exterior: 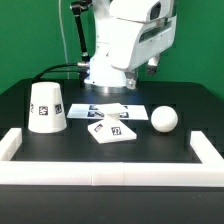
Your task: Assemble lamp
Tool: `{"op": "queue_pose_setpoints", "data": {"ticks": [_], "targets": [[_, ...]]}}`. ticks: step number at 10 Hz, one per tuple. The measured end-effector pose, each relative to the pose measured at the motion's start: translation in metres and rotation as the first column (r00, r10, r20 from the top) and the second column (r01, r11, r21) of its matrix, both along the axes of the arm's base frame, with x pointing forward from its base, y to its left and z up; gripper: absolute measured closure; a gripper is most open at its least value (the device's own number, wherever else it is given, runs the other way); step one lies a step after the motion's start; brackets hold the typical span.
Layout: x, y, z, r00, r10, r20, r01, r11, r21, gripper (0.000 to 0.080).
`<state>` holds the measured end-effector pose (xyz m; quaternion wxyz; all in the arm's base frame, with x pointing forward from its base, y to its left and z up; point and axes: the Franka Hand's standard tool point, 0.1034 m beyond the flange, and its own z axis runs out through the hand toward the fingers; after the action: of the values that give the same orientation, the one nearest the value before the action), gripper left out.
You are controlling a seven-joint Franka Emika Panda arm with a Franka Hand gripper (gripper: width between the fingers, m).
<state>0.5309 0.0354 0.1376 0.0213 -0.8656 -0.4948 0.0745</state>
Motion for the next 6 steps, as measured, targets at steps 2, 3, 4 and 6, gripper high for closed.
{"op": "queue_pose_setpoints", "data": {"ticks": [2,3,4,6], "targets": [[0.0,0.0,0.0,1.0,0.0,0.0,0.0,1.0,0.0,0.01],[0.0001,0.0,-0.0001,1.0,0.0,0.0,0.0,1.0,0.0,0.01],[0.0001,0.0,-0.0004,1.0,0.0,0.0,0.0,1.0,0.0,0.01],[0.0,0.0001,-0.0005,1.0,-0.001,0.0,0.001,1.0,0.0,0.01]]}}
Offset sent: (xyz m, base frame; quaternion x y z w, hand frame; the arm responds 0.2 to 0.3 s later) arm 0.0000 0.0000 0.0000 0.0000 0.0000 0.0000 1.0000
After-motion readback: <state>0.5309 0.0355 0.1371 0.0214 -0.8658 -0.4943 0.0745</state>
